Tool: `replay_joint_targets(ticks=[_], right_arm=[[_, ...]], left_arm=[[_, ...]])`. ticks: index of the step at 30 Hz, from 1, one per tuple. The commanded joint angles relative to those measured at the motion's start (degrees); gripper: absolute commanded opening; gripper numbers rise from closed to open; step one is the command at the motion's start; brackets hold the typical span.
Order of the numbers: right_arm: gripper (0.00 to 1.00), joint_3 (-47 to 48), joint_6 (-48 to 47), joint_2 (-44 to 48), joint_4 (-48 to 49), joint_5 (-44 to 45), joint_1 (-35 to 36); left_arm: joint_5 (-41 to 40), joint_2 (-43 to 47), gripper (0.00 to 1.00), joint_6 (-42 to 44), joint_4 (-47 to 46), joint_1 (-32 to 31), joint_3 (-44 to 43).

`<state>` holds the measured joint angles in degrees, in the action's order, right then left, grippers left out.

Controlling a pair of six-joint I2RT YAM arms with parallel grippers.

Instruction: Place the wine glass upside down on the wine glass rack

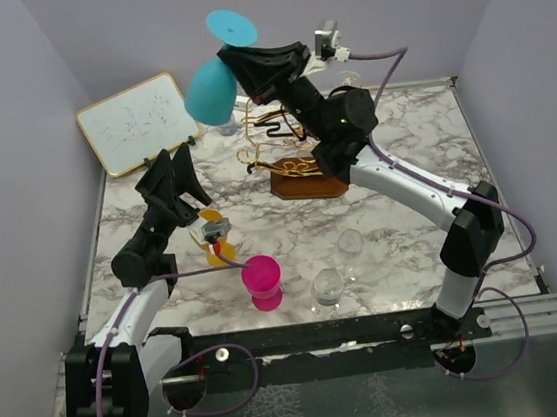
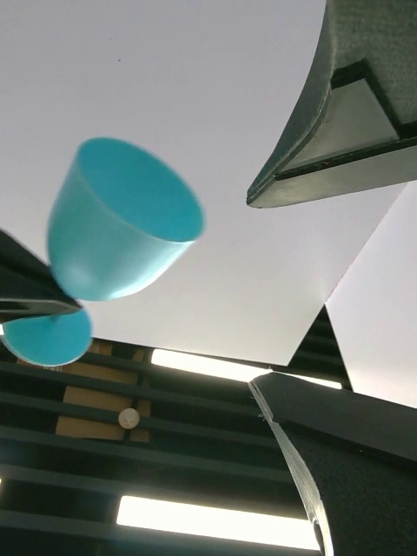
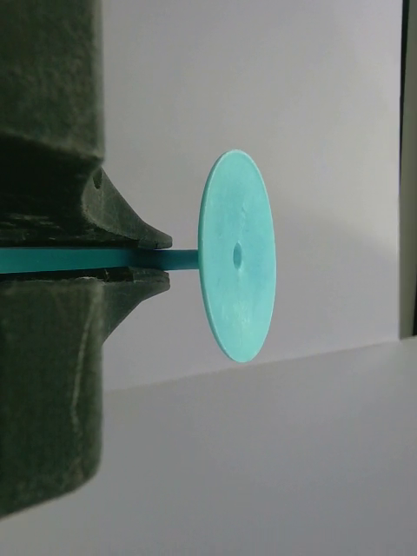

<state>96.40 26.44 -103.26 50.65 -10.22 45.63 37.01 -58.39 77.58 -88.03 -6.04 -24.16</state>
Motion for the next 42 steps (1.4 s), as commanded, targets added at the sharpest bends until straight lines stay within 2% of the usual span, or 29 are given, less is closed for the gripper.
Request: replay_joint_targets(ticks=[1,4,7,10,13,16,20,24,27,30,36,42], right_arm=[[0.01,-2.63,-11.62,6.1,-1.35,5.27,-3.07],[0.01,-6.31,-15.69,10.79,-1.78,5.3,-5.34],[0.01,-12.29,-23.63,17.58,-4.76,6.09,-5.72],[0.01,-19.81,-28.59,26.93,-9.46,6.62,-5.72],[0.01,-28.09,-30.67,36.78,-15.53,4.52,-5.72],[0.01,-35.74,-31.51,46.58,-22.39,3.3,-5.72],[0.01,-43.33,-33.82,56.45,-30.84,7.94,-5.74],[0.01,-52.63,-35.66,62.46,-29.87,9.67,-5.72],[0.01,-57.98,-34.92,63.67,-25.99,9.19,-5.74],[0.01,-63.36,-33.73,64.04,-20.53,7.78,-5.72],[0.01,-72.84,-34.38,63.89,-7.82,10.8,-5.77],[0.01,-75.49,-35.03,59.91,-1.85,16.21,-5.75]], left_arm=[[-4.17,1.44,0.81,-0.84,-7.62,-0.28,1.23],[-9.18,3.13,0.83,-1.88,-0.52,-0.36,1.04],[-17.54,6.43,0.83,-3.32,15.89,-0.63,-1.83],[-27.94,7.57,0.85,-9.15,32.68,-0.64,-7.49],[-35.24,6.64,0.94,-17.11,48.51,-0.64,-14.55],[-39.01,4.54,0.99,-25.92,65.27,-0.64,-21.85],[-39.28,2.41,0.99,-36.07,76.81,-0.64,-27.51],[-39.5,-0.79,0.99,-42.27,86.01,-0.64,-33.11],[-42.75,-4.47,0.99,-41.57,91.67,-0.64,-37.53],[-46.43,-5.36,0.99,-40.4,92.41,-0.59,-37.87],[-46.52,-3.95,0.99,-45.28,93.84,-0.61,-36.73],[-46.72,-3.75,0.99,-46.9,94.64,-0.63,-36.36]])
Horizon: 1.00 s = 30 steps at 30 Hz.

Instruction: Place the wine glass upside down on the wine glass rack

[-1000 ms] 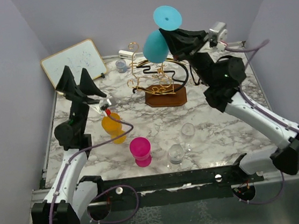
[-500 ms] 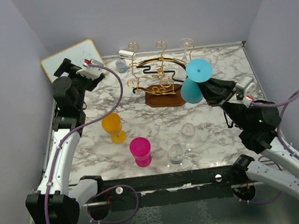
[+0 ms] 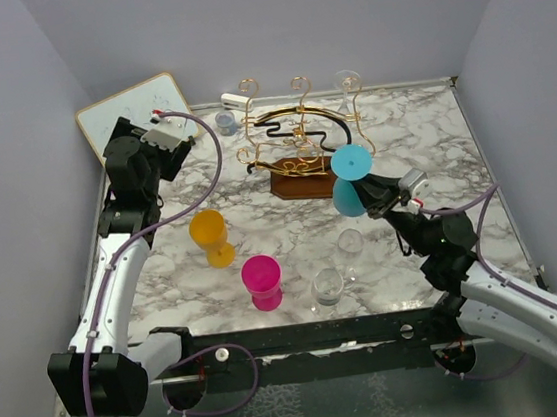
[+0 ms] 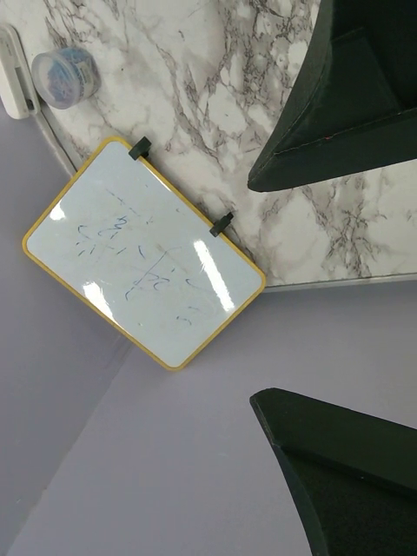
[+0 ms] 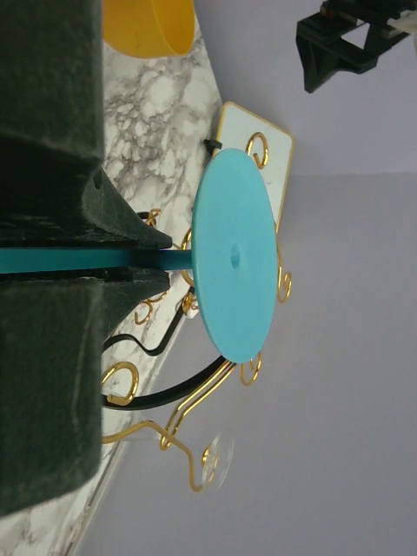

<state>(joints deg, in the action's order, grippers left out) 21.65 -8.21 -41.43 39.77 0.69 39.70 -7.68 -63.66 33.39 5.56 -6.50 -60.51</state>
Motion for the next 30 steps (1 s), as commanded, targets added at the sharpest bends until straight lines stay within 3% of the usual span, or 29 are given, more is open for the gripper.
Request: replay_joint_targets(ticks=[1,19,30], right_arm=[[0.01,-1.25,0.57,-2.48,9.91,5.76,0.17],[0.01,-6.11,7.37,-13.9,23.09,10.61,0.18],[0.01,-6.97,4.38,-23.87,36.53,18.15,0.17]], left_arm=[[-2.32,1.45,0.99,-2.79,0.89,-0.18,0.02],[-1.52,-0.48,0.99,-4.18,0.21,-0.17,1.74],[-2.41,-1.5,0.99,-5.93,-0.94,-0.05,3.54]])
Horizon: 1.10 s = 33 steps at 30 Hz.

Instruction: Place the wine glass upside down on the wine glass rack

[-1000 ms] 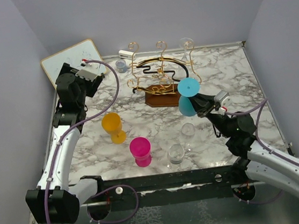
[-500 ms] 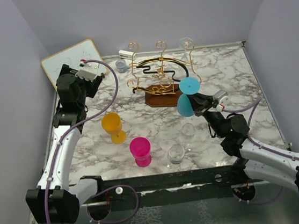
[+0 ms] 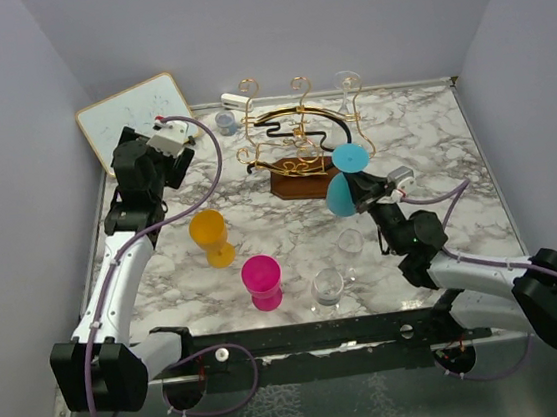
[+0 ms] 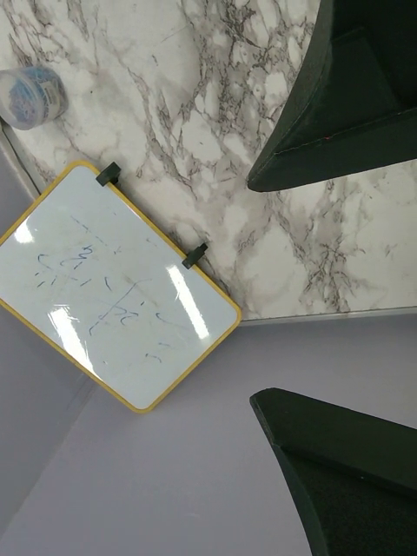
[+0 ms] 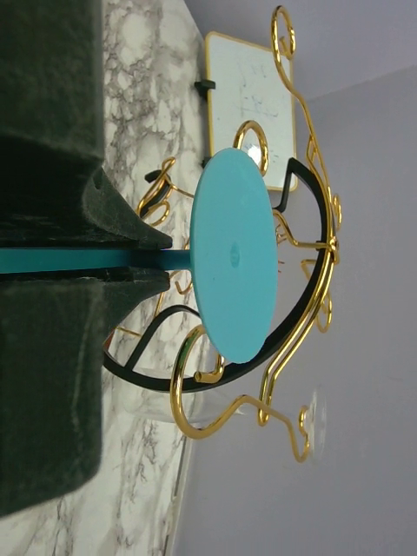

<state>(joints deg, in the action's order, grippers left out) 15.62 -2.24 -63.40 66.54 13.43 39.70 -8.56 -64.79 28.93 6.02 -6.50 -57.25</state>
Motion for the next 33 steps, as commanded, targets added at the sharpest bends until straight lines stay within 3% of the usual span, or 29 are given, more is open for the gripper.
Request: replay_joint_targets(ticks=[1,16,33], right_arm=[[0.01,-0.81,-1.81,-2.36,10.09,6.06,0.2],[0.01,1.63,-1.7,-12.42,18.5,7.98,-0.72],[0.01,6.32,-6.83,-22.81,32.25,18.13,-1.43]], left_arm=[[-1.89,-0.4,0.99,-1.52,-1.29,-0.08,0.42],[-2.56,-0.51,0.99,-1.12,-2.78,0.03,1.46],[-3.98,-0.66,0.99,0.11,-6.06,0.01,2.68]])
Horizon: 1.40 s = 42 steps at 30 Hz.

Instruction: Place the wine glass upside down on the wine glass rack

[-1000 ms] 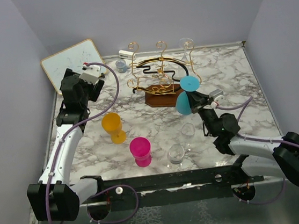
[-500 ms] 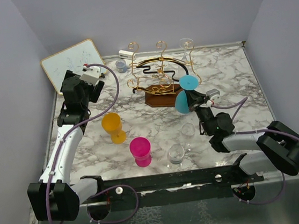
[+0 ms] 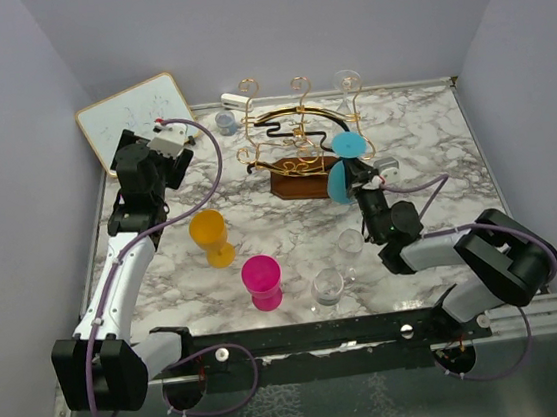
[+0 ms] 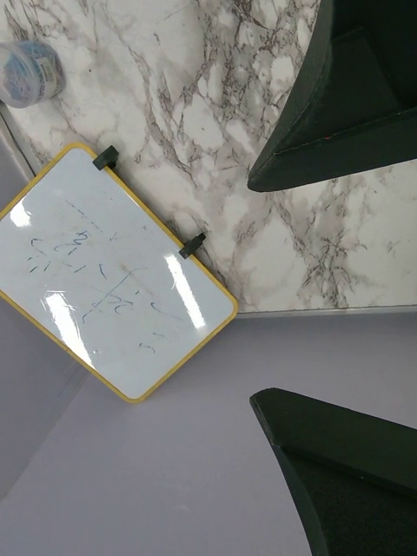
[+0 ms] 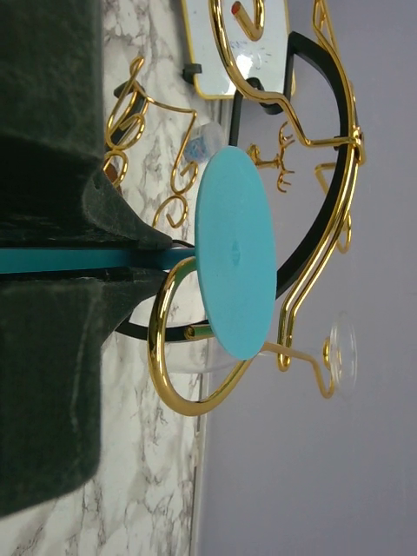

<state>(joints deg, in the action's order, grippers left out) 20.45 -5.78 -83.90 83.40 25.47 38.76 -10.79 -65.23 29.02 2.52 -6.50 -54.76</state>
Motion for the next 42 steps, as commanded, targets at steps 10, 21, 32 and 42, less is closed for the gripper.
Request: replay_joint_targets(ticks=[10,21,32,42], right_arm=[[0.01,-0.33,-5.06,0.27,17.29,9.0,-0.47],[0.01,-2.97,-7.38,4.41,18.24,11.4,-0.54],[0.01,-5.31,-4.39,8.14,12.06,4.14,-0.53],[0.01,-4.19,-0.78,7.38,9.33,-2.88,-0.54]], left_arm=[[-1.69,-0.83,0.99,0.33,-3.45,-0.09,0.16],[-2.48,-1.29,0.99,0.66,-3.29,-0.09,-0.24],[-3.09,-1.31,0.99,-0.2,-2.62,0.0,-0.83],[-4.24,-0.95,0.99,0.12,-3.41,0.35,-0.13]])
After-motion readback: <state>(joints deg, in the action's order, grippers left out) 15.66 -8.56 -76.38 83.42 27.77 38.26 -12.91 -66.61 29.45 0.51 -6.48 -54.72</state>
